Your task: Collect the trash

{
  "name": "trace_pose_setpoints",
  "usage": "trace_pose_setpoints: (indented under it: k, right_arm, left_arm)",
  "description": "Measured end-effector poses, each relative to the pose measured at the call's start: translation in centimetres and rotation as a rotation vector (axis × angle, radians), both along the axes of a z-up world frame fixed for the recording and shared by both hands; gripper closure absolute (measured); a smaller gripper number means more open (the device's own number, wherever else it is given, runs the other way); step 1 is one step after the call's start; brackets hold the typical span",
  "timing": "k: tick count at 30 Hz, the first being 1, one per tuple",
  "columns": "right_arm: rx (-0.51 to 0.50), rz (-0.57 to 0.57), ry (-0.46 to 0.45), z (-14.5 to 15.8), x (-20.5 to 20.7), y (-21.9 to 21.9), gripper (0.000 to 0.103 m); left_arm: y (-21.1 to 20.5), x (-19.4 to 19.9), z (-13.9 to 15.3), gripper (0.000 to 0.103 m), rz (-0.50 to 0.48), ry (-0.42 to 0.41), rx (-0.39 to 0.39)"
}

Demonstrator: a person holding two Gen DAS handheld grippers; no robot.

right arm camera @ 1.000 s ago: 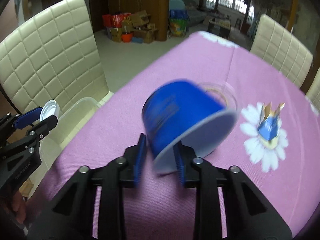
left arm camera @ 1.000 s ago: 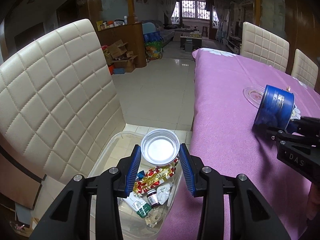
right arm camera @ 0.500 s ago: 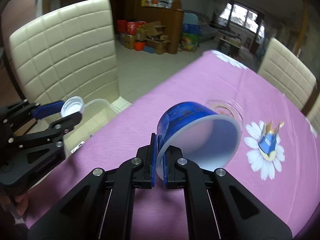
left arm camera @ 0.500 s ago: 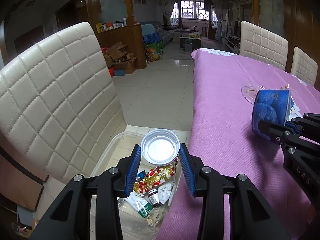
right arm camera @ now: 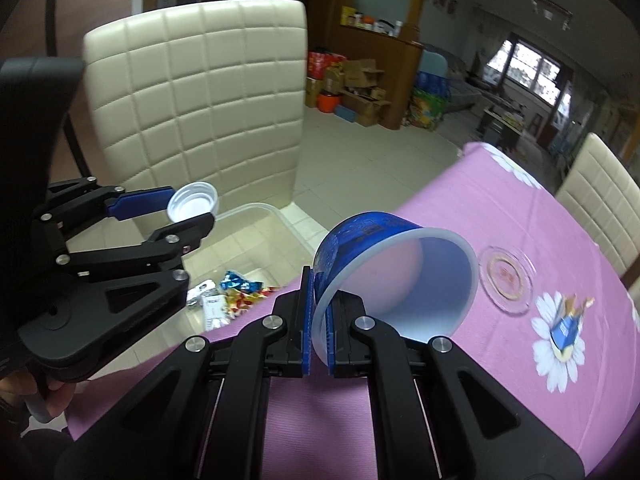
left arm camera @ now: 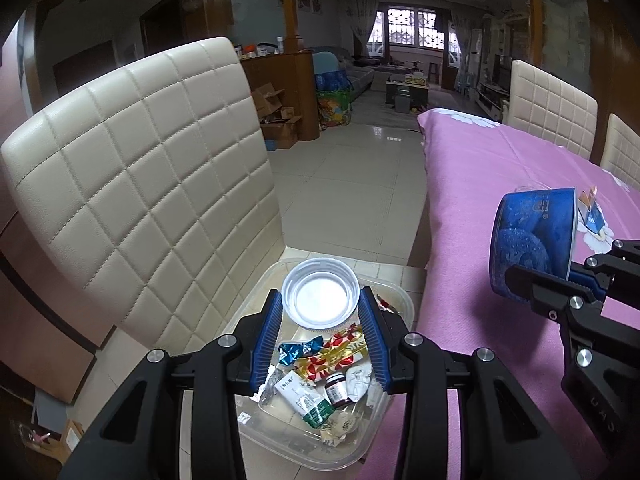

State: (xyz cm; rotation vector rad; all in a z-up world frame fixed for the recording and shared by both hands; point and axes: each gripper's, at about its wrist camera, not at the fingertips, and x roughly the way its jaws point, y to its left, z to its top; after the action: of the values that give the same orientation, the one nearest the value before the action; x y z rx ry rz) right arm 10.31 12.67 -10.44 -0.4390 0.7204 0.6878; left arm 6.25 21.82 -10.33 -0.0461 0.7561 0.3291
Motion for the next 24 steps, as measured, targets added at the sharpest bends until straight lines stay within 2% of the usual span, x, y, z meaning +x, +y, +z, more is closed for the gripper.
trace_pose_setpoints:
  k: [7, 14, 20, 21, 22, 24]
  right_arm:
    - [0.006, 0.058, 0.061, -0.5, -0.2, 1.8, 0.095]
    - [-0.013, 0.060, 0.058, -0.9, -0.2, 2.6, 0.094]
    - [-0.037, 0.060, 0.016, -0.9, -0.2, 3.4, 0.091]
    - [-0.038, 0.058, 0.009, -0.8, -0.1, 3.5, 0.089]
    - [-0.035, 0.057, 0.004, -0.7, -0.1, 3.5, 0.082]
    - [-0.020, 0.055, -0.011, -0.4, -0.2, 3.5, 0.051]
  left_arm:
    - [1.9, -0.7, -0.4, 0.064, 0.046, 0.006, -0.014]
    - [3.1, -0.9, -0.8, 0.064, 0.066, 0.014, -0.028]
    - [3.3, -1.0, -0.7, 0.064, 0.070, 0.009, -0.026]
    - [3.4, -1.0, -0.7, 0.064, 0.074, 0.006, -0.026]
    - [3.6, -1.1, -0.6, 0.064, 0.078, 0.004, -0.026]
    - [4.0, -1.3, -0.4, 0.064, 0.088, 0.000, -0.027]
